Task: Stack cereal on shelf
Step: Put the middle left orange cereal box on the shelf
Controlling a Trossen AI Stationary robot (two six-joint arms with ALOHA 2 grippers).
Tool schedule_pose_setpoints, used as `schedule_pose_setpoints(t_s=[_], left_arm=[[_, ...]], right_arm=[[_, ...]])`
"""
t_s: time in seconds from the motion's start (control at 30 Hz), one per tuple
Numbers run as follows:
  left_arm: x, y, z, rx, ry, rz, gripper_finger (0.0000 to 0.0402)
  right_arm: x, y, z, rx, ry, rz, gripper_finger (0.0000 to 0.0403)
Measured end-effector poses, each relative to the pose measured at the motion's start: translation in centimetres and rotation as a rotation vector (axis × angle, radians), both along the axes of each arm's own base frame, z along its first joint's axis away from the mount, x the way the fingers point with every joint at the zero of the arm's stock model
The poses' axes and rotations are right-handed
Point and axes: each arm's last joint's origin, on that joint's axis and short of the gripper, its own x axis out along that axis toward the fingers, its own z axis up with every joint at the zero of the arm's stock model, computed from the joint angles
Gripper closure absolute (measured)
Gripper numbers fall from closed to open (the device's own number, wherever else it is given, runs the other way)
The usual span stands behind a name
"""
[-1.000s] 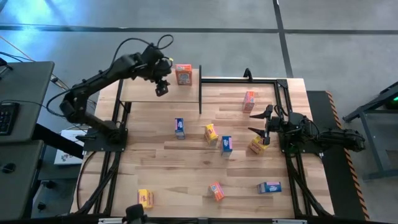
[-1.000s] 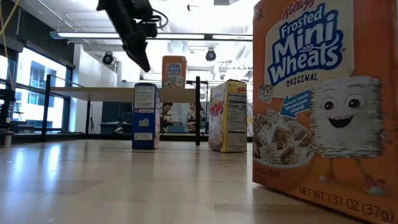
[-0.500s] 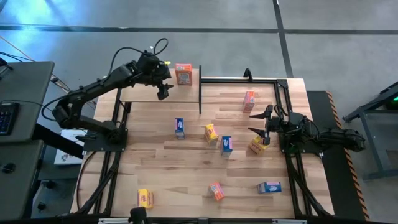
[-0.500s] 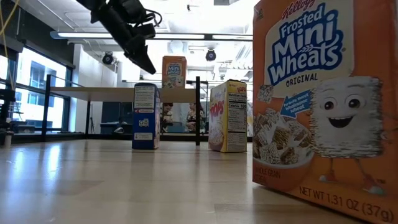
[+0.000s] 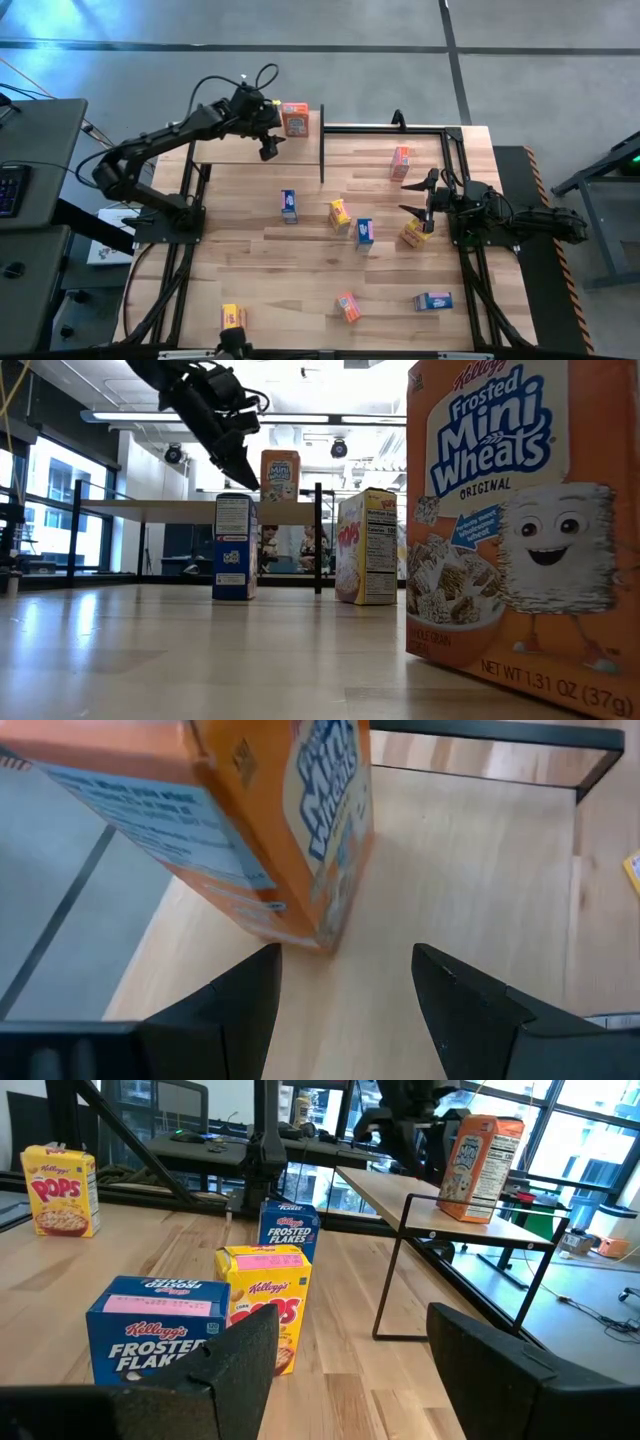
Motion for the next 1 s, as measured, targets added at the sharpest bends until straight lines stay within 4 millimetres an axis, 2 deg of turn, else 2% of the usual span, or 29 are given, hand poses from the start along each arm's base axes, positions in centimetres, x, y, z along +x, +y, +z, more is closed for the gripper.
schedule_pose_setpoints(t_s=[1.0], left_arm=[[0.66, -0.1, 0.25, 0.027, -0.039, -0.008, 0.0186]], right_arm=[[0.0, 0.0, 0.0, 0.0, 0.0, 0.0, 0.0155]])
